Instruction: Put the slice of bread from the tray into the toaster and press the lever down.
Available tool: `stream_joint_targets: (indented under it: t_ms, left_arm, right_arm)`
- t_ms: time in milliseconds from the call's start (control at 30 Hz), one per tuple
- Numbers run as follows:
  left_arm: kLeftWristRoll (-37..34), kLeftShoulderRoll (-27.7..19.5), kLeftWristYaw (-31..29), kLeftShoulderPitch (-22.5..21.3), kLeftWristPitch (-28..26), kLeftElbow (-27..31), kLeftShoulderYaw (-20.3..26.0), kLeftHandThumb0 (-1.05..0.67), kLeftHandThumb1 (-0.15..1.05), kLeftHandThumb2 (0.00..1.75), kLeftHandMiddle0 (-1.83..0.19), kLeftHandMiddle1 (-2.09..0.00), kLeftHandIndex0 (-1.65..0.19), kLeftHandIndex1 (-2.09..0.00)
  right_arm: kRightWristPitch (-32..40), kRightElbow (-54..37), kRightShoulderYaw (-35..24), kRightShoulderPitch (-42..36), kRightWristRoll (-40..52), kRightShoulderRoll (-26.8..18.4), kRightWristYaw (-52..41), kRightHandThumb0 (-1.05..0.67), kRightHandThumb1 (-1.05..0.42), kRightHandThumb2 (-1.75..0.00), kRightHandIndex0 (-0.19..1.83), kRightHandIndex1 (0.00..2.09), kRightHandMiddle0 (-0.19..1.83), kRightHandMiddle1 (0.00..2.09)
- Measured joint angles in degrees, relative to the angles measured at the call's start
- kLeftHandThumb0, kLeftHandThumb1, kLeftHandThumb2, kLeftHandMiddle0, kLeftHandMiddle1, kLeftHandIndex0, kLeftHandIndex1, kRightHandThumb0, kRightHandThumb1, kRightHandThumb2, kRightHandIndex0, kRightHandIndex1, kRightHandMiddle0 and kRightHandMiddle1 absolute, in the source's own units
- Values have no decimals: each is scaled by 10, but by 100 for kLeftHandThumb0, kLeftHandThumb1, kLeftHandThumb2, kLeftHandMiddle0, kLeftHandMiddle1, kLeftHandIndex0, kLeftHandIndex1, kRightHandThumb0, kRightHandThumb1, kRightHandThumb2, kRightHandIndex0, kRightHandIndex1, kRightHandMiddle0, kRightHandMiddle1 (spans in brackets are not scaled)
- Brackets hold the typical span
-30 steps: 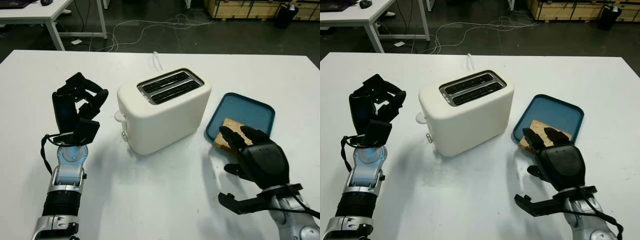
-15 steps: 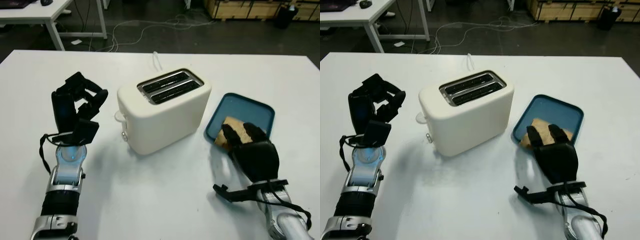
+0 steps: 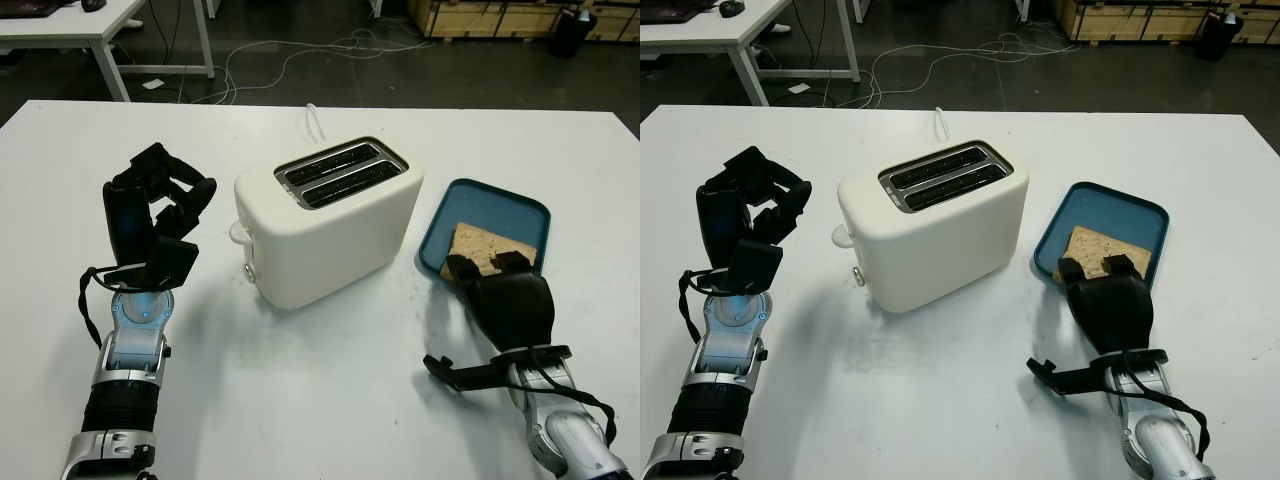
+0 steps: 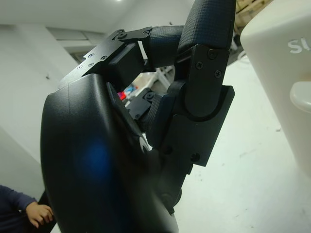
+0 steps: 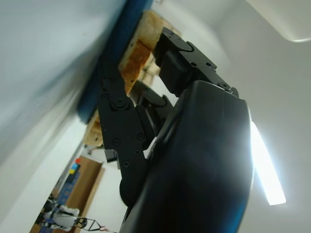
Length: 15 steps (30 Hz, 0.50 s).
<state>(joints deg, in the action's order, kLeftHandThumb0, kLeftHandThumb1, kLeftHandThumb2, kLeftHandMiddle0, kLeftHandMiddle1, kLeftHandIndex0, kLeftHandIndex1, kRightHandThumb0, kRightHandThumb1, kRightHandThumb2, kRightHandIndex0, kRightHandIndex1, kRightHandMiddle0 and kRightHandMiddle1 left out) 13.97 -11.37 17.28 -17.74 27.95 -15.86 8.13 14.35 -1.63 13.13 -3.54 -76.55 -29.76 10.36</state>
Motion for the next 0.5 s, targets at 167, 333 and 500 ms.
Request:
stream_joint_targets:
  t_ms: [167, 333, 500]
  left_arm:
    - [-1, -2, 0, 0, 9, -8, 0, -96, 92, 27, -103, -149, -89, -136]
    - [0, -2, 0, 0, 8, -8, 0, -95, 92, 27, -102, -149, -88, -136]
    - [0, -2, 0, 0, 9, -8, 0, -95, 92, 27, -103, -150, -87, -136]
  right_arm:
    - [-2, -2, 4, -2, 7, -8, 31, -45, -92, -34, 83, 175, 71, 113]
    - [-30, 30, 5, -2, 28, -19, 122, -40, -92, -32, 80, 175, 48, 167]
    - [-88, 54, -4, 9, 87, -30, 201, -36, -92, -29, 79, 175, 45, 172]
